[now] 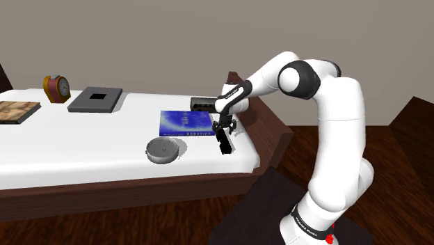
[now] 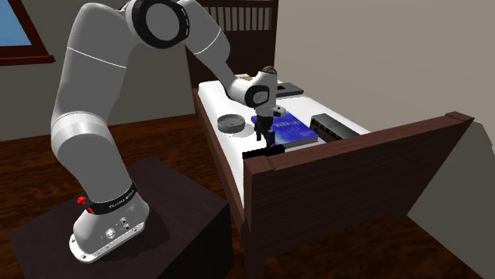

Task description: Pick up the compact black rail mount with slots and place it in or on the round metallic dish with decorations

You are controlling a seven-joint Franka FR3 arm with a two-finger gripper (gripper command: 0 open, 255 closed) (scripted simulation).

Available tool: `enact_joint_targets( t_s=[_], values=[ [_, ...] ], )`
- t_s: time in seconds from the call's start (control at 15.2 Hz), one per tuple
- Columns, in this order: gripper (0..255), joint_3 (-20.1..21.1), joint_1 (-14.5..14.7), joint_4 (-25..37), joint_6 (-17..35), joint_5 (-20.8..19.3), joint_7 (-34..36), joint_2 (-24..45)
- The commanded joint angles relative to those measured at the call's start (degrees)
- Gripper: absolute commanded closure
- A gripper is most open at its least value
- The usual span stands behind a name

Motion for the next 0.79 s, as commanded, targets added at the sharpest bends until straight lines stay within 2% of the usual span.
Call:
enact_joint_targets(
  t_s=[0.0,0.46,0.73],
  values=[
    [0,-0.4,-0.7,2.1,0.6,0.2,0.0,2.6],
    [0,-0.1,-1.0,2.6,4.6,0.5,-0.2,7.1],
    [0,-0.1,-1.0,2.6,4.6,0.5,-0.2,7.1]
  ],
)
